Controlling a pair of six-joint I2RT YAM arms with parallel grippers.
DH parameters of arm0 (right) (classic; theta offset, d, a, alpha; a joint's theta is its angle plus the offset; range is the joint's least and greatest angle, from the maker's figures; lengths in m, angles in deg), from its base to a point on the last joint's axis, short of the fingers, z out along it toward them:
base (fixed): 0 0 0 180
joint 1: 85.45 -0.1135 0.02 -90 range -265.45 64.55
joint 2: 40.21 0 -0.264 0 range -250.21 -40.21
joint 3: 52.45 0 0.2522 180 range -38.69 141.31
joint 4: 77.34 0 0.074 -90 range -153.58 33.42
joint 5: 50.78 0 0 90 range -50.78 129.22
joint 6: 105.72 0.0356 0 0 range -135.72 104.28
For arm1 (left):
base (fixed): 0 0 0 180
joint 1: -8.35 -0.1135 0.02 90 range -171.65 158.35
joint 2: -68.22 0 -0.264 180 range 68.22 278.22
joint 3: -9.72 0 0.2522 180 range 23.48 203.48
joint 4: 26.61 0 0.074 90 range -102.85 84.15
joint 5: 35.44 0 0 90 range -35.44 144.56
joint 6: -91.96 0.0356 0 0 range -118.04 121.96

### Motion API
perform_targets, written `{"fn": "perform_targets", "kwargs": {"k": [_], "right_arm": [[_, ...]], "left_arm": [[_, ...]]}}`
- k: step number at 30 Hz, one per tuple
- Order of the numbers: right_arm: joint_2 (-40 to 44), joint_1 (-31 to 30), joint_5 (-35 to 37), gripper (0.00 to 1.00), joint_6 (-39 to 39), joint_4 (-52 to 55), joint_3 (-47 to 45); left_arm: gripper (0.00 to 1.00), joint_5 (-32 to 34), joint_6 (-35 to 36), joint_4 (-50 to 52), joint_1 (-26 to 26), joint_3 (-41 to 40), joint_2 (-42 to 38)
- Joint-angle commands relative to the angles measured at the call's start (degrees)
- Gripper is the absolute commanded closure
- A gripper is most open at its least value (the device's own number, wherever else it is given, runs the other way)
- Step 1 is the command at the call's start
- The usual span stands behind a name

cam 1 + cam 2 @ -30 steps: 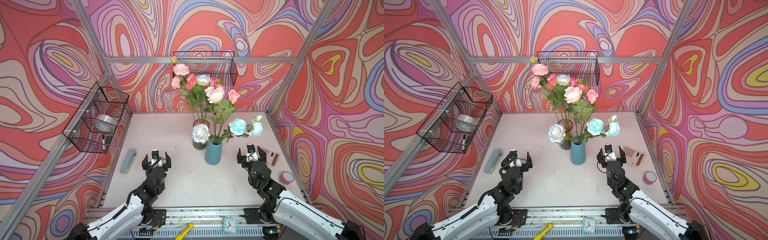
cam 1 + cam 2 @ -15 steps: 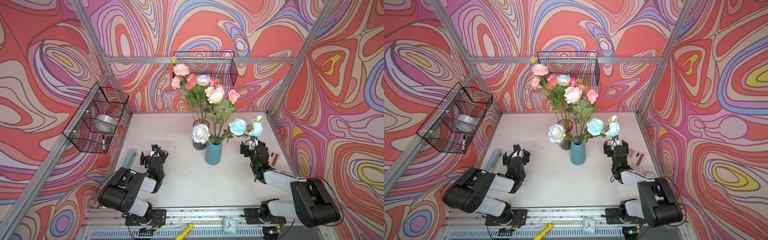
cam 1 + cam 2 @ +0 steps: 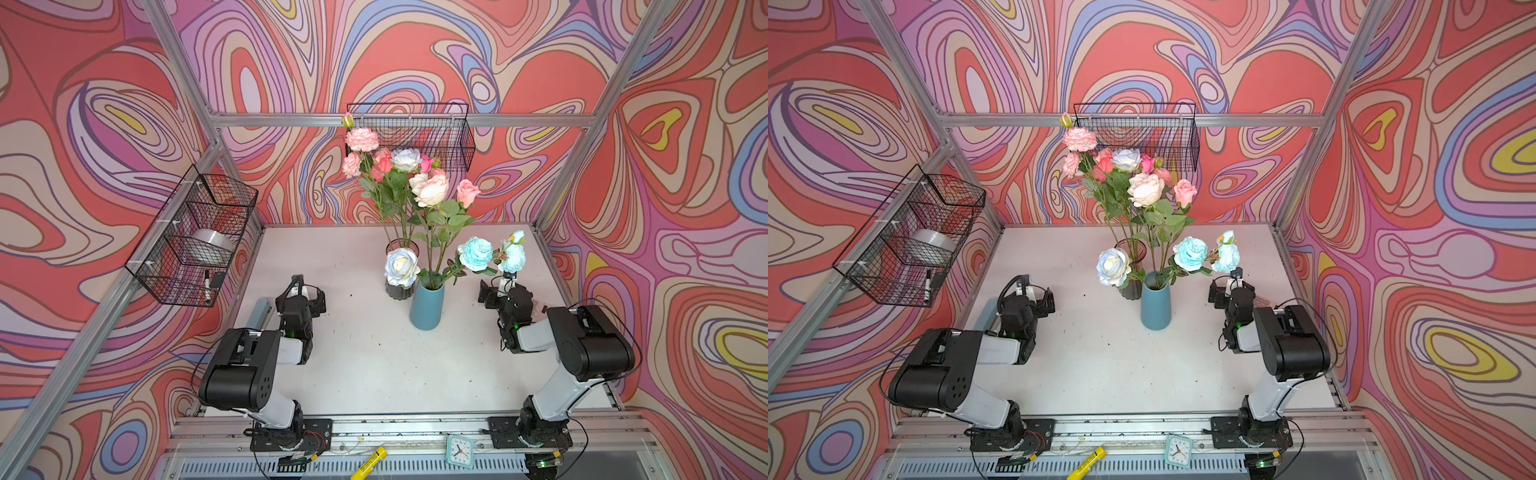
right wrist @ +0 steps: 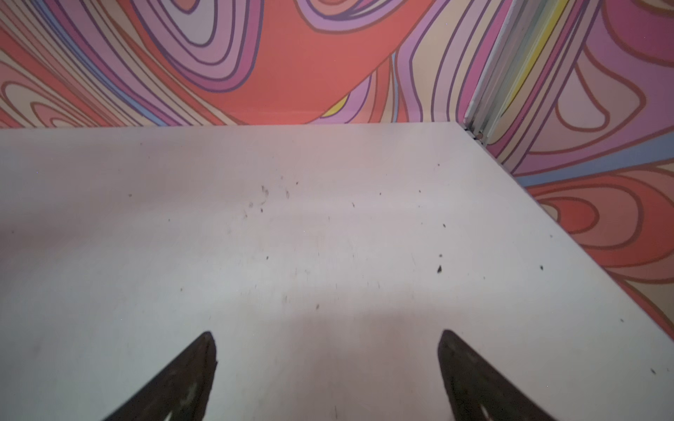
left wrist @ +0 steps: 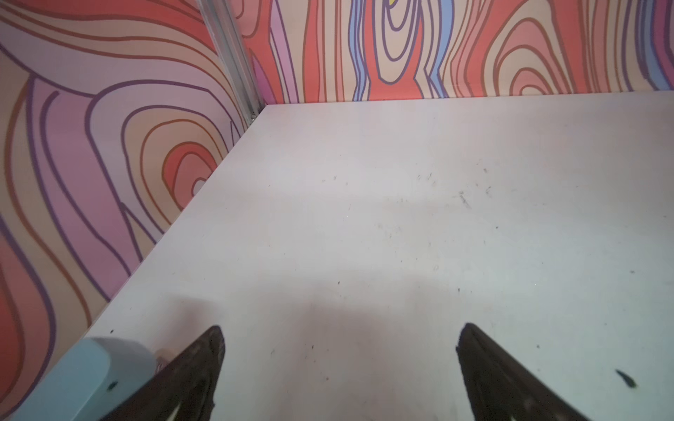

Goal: Arrange flowers in a vase
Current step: Reset both arms

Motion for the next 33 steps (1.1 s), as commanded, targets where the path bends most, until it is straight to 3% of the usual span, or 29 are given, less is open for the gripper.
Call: {"fn": "perform_targets", "kwargs": {"k": [1,33], "right_arm": [[0.54,1.17,-2.82,0.02,1.56,4.14,0.77],[0.76,0.47,-1.53,0.02,0.98,3.05,0.09]], "left_arm": [[0.0,-5.38,-1.4,3.46,-0.94,0.33,-0.15],[0.0,-5.26,-1.35,3.62,-0.86,0.15,-0.38]]}}
